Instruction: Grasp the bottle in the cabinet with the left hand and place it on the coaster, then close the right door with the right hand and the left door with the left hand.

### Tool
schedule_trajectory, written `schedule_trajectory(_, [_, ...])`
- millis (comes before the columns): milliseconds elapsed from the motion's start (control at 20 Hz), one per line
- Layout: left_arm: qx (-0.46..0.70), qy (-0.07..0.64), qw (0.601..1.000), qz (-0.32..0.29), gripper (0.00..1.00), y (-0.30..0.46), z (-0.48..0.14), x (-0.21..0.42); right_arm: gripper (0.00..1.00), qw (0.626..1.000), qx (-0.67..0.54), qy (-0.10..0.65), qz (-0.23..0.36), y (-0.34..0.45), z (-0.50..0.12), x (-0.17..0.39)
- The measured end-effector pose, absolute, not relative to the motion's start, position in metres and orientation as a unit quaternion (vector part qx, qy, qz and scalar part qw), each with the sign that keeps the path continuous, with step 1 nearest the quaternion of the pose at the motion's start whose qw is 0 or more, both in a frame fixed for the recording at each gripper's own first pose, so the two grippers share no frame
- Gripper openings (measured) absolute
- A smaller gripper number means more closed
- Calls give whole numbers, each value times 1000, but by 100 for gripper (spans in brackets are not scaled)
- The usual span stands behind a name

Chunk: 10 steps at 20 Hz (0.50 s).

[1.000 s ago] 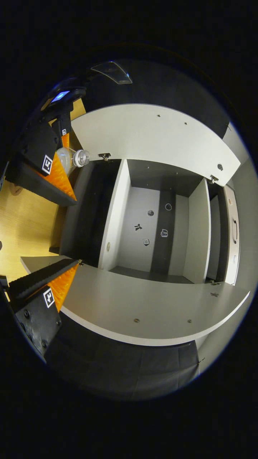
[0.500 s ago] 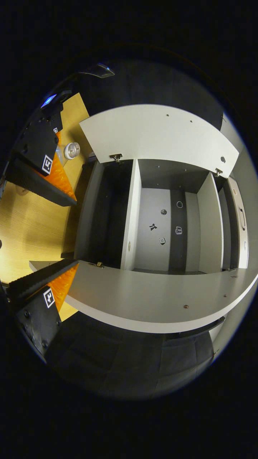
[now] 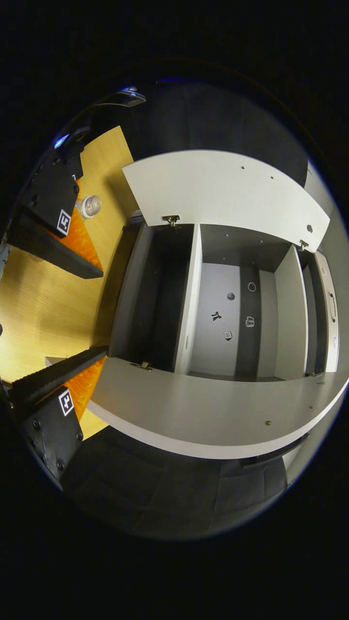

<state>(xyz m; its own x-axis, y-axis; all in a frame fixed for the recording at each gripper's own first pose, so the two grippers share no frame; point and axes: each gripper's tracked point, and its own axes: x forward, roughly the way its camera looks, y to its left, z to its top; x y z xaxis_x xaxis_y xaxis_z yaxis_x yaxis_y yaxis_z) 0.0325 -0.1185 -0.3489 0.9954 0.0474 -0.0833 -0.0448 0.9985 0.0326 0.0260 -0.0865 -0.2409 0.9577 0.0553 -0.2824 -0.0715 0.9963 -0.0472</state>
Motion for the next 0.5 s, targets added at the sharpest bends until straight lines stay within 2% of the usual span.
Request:
schedule_trajectory(350, [14, 25, 999, 20, 78, -120, -357, 31, 98, 988, -27, 144, 45, -80, -245, 19])
schedule_trajectory(500, [10, 30, 999, 24, 83, -119, -360, 28, 98, 988, -23, 146, 41, -83, -246, 18])
